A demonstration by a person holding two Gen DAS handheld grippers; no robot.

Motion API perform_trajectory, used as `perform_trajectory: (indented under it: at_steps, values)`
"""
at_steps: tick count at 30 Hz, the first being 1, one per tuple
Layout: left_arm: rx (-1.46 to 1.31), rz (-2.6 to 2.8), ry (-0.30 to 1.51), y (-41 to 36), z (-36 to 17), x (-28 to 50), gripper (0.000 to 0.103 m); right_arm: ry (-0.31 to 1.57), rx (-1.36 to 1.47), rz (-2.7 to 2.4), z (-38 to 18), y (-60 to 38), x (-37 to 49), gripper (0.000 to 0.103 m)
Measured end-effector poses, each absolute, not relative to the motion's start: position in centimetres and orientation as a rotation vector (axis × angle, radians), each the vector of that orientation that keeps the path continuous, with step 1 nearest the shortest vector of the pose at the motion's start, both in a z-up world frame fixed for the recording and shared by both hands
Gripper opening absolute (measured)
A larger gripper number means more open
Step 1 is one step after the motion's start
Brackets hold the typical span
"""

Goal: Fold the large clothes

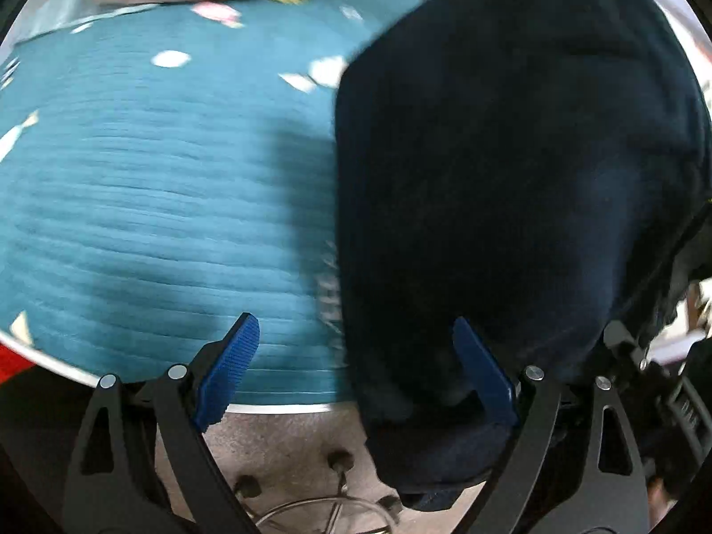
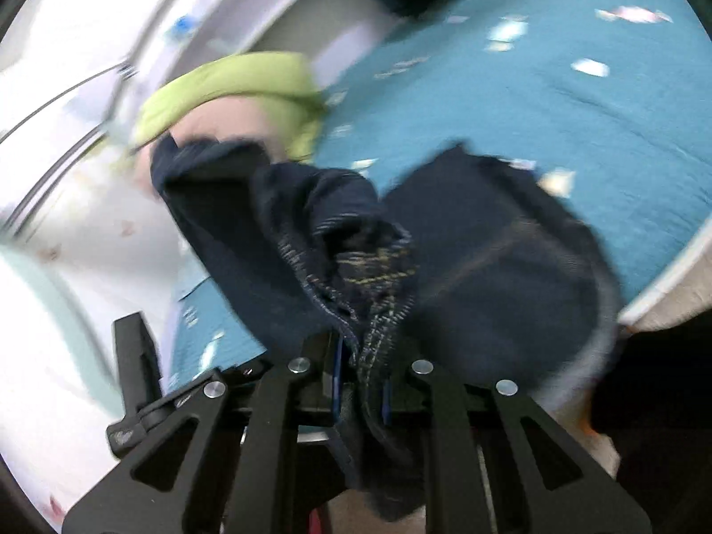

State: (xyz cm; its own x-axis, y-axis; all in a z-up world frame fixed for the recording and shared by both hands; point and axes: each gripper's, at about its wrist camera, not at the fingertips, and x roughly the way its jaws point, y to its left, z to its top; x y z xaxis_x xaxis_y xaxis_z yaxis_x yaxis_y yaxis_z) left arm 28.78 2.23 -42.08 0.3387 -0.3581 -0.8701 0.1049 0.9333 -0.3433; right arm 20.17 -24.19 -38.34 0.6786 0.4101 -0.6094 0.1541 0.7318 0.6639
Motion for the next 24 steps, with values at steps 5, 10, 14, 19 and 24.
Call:
perform_trajectory:
  at_steps: [5, 10, 14, 19, 24]
  values:
    - [-0.186, -0.324, 1.264, -1.6, -45.3, 29.4, 0.089, 0.995, 0.789, -0.019, -43.4, -27.8, 20.2, 0.029]
    - [-0.168, -0.31, 1.283, -2.2, -46.2, 29.9, 0.089, 0.992, 0.762, -0.115, -42.5, -30.3, 19.1, 0.053]
    - [-0.151, -0.317, 1.294, -3.6, -46.3, 30.6, 0.089, 0.866, 0.664, -0.151, -38.4, -32.4, 18.4, 0.057]
    - [-0.098, -0.313, 1.304, -5.8, -46.3, 30.5, 0.089, 0.943, 0.586, -0.056, -39.0, -32.1, 22.0, 0.076]
    - [-0.034, -0.321, 1.315, -7.6, -46.4, 30.6, 0.089, 1.11, 0.689, -0.038, -43.4, -33.6, 24.9, 0.078]
